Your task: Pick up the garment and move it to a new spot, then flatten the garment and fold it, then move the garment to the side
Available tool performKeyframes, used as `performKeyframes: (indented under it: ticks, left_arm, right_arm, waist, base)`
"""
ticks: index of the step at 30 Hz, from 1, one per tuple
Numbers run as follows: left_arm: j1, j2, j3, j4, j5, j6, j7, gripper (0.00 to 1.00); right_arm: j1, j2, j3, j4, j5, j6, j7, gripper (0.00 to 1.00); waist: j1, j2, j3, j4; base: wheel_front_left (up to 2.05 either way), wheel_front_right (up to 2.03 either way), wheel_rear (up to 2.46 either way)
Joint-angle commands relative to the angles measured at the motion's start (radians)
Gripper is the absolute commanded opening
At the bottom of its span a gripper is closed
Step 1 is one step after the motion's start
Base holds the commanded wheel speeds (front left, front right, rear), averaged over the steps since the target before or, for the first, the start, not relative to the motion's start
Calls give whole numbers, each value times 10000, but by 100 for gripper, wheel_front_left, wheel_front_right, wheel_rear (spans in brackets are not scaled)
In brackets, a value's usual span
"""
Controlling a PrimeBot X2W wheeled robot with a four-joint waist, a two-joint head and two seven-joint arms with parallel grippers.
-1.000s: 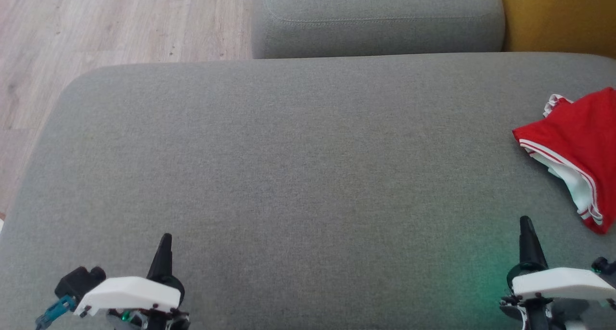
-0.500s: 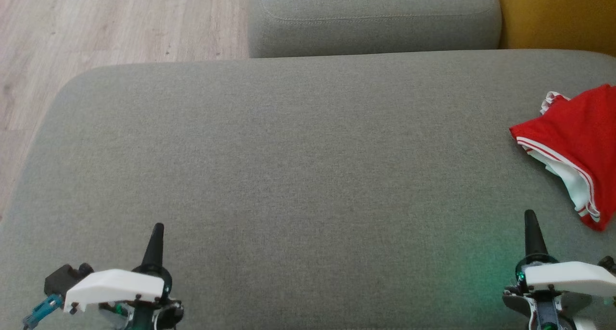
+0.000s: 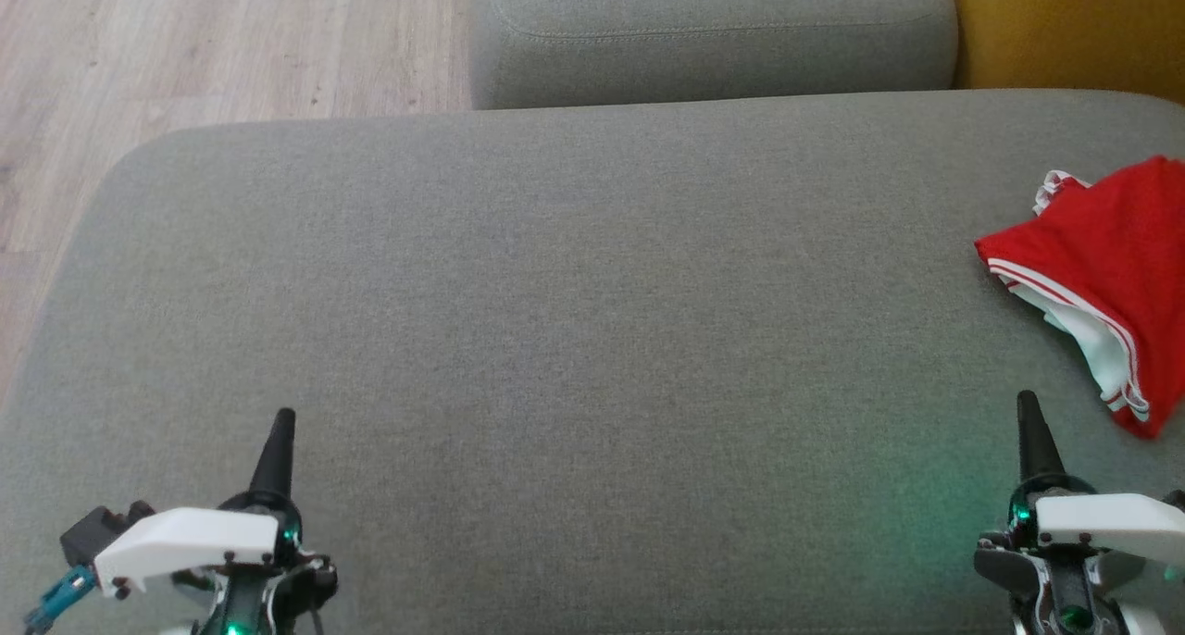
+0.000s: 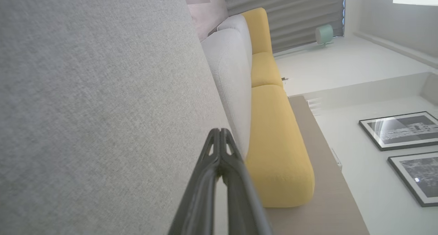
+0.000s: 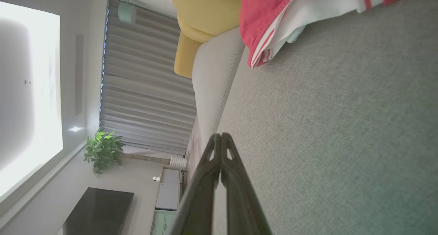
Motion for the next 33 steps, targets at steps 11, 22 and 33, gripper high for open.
performKeyframes:
  ticks: [11, 22, 33]
  left_arm:
    - [-661, 61, 674, -516, -1369, -280, 368, 0]
    - [-773, 61, 971, -637, -2447, -428, 659, 0]
    - [-827, 58, 1117, -694, -2955, -499, 800, 0]
  right_arm:
    - [-704, -58, 30, -469, 1518, 59, 337, 0]
    - [-851, -62, -58, -540, 2699, 65, 595, 0]
    - [-921, -64, -100, -573, 3261, 67, 717, 0]
  waist:
    - [-1, 0, 31, -75]
    - [-1, 0, 58, -142]
    - [-1, 0, 71, -173]
  base:
    - [0, 0, 0]
    - [0, 0, 0]
    - [0, 0, 0]
